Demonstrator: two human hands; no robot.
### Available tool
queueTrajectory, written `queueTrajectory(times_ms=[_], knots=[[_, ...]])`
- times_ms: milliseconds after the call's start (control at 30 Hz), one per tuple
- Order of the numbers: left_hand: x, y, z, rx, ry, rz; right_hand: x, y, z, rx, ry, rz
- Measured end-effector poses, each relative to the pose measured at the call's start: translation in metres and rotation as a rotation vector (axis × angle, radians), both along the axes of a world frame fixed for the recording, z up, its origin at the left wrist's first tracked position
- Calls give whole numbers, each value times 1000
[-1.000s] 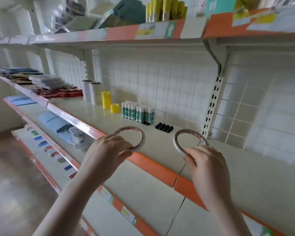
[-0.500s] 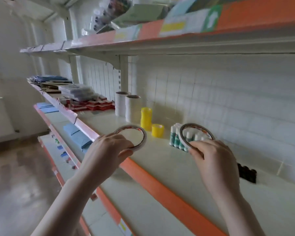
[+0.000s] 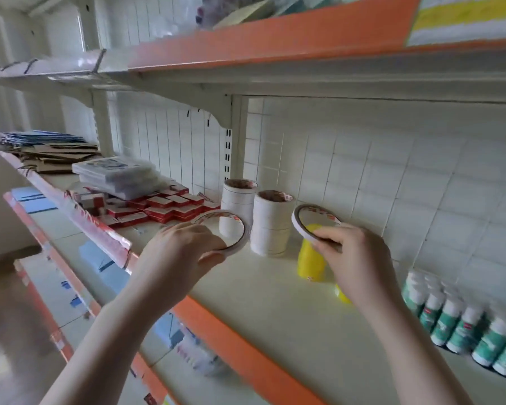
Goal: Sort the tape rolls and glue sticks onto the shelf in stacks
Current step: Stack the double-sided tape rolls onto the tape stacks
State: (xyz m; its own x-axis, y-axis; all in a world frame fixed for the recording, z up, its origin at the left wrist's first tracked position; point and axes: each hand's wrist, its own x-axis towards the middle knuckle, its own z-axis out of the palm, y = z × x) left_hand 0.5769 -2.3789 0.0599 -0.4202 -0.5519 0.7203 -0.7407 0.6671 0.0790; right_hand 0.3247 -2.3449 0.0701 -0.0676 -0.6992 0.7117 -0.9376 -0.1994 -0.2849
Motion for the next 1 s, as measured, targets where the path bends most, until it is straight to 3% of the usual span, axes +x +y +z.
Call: queueTrajectory(times_ms=[400, 567, 733, 1000], knots=[[82, -172, 4, 12, -33, -246, 72, -139, 19, 119, -43, -245], [79, -203, 1, 18, -29, -281, 65, -167, 19, 213, -14, -310], [70, -218, 2, 33, -29, -316, 60, -175, 24, 269, -99, -281], [58, -229, 7, -7, -11, -343, 56, -175, 26, 310, -65, -244]])
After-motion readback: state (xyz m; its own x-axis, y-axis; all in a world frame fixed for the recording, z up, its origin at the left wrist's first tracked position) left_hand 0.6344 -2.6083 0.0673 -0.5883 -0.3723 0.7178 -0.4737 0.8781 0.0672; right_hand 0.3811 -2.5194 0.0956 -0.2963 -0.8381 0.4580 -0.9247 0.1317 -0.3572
